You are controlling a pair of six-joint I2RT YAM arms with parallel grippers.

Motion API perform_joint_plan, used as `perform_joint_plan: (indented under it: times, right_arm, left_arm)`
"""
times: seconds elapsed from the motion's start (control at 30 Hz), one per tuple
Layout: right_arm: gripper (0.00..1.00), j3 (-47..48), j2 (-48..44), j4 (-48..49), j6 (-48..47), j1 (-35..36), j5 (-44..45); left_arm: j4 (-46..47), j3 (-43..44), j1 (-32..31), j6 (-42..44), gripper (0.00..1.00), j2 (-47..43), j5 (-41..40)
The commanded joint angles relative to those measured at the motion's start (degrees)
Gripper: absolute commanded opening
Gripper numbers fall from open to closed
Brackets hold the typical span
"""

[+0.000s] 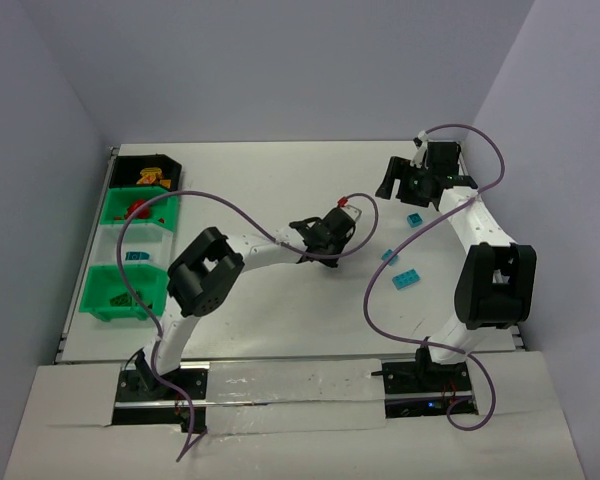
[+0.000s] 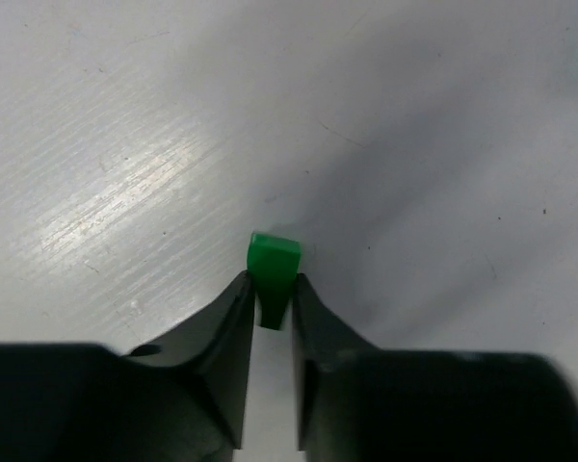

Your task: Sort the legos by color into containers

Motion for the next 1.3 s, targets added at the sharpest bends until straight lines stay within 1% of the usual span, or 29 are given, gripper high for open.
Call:
perform_joint_plan:
  times: [0.0, 0.07, 0.13, 0.17, 0.23, 0.27, 0.3, 0.33, 0.37, 0.4, 0.43, 0.47, 0.53, 0.57, 0.6, 0.67, 0.8, 0.83, 0.87, 0.97, 1.07, 1.2, 1.27]
  right_arm:
    - [0.85, 0.4, -2.6, 1.4, 0.1, -0.6, -0.6]
    - [0.85, 0.5, -2.6, 1.4, 0.0, -0.6, -1.2]
    - [0.85, 0.5, -2.6, 1.5, 0.2, -0.6, -1.4]
    - [0.85, 0.5, -2.6, 1.5, 0.2, -0.6, -1.6]
    - [0.85, 0.5, -2.6, 1.7, 0.3, -0.6, -2.6]
    - [0.85, 0.4, -2.7, 2.0, 0.3, -0.5, -3.5]
    - [0.85, 0.3, -2.7, 2.2, 0.4, -0.4, -4.4]
    - [0.85, 0.3, -2.7, 2.2, 0.5, -0.4, -4.8]
    - [0.85, 0.2, -2.7, 2.4, 0.4, -0.2, -5.1]
    - [0.85, 0.2, -2.6, 2.5, 0.3, 0.0, -5.5]
    - [0.85, 0.1, -2.5, 2.6, 0.2, 0.5, -5.9]
    - [0.85, 0.0, -2.2, 2.7, 0.1, 1.0, -6.3]
    - [0.85, 0.1, -2.0, 2.9, -0.3, 1.8, -6.9]
    - [0.85, 0.2, -1.7, 2.9, -0.8, 1.9, -7.1]
    - [0.85, 0.3, -1.4, 2.6, -1.1, 3.8, -7.0]
    - [0.85, 1.0, -0.7, 2.3, -2.3, 5.5, -6.9]
    - [0.85, 2.7, 0.8, 1.2, -3.5, 8.4, -6.4]
    - [0.85, 3.0, 1.0, 1.0, -3.7, 8.8, -6.3]
    - [0.85, 3.6, 1.4, 0.7, -4.4, 9.6, -6.0]
    - [0.85, 4.8, 2.6, -0.2, -5.9, 11.3, -5.2]
    - [0.84, 5.5, 3.5, -0.8, -6.8, 12.4, -4.3]
    - [0.85, 6.1, 4.4, -1.2, -7.5, 13.2, -2.8]
    - [0.85, 6.6, 4.9, -1.5, -8.0, 13.3, -2.3]
  left_arm:
    - [-1.2, -1.2, 1.1, 0.4, 0.18, -1.5, 0.4]
    - [-1.1, -3.6, 1.7, 1.0, 0.08, -3.4, -0.1]
    - [-0.7, -5.8, 2.4, 1.8, 0.02, -5.6, -0.2]
    - [-0.5, -7.0, 2.8, 2.4, 0.0, -6.9, 0.1]
    - [0.5, -11.4, 4.6, 4.4, 0.0, -12.4, 1.0]
    - [0.7, -14.8, 6.4, 6.2, 0.0, -17.0, 1.8]
    - [0.5, -18.2, 9.2, 7.7, 0.0, -22.5, 4.7]
    - [0.1, -20.0, 11.3, 9.1, 0.0, -25.6, 7.2]
    - [-1.5, -22.2, 14.5, 12.5, 0.0, -30.3, 12.2]
    - [-3.1, -23.1, 15.8, 16.0, 0.0, -32.2, 14.4]
    - [-6.1, -24.2, 18.4, 20.8, 0.0, -35.5, 18.6]
    - [-9.9, -26.1, 22.7, 26.7, 0.0, -40.9, 25.5]
    - [-15.1, -27.5, 27.9, 32.5, 0.0, -46.3, 30.1]
    - [-17.6, -28.7, 32.4, 35.2, 0.0, -50.0, 31.4]
    - [-22.1, -29.6, 35.7, 37.8, 0.0, -51.9, 33.8]
    - [-29.0, -32.0, 46.8, 47.2, 0.0, -55.6, 37.4]
    - [-38.3, -32.8, 62.6, 60.8, 0.0, -57.2, 39.7]
    - [-39.2, -32.7, 64.6, 63.0, 0.0, -57.2, 39.6]
    - [-41.3, -32.5, 69.3, 65.1, 0.0, -57.0, 39.1]
    - [-43.3, -32.4, 78.3, 70.2, 0.0, -55.4, 36.5]
    - [-44.3, -31.6, 84.5, 73.4, 0.0, -52.7, 35.5]
    - [-42.7, -30.7, 88.3, 73.7, 0.01, -50.0, 34.2]
    - [-41.8, -31.0, 89.1, 73.6, 0.04, -49.2, 33.5]
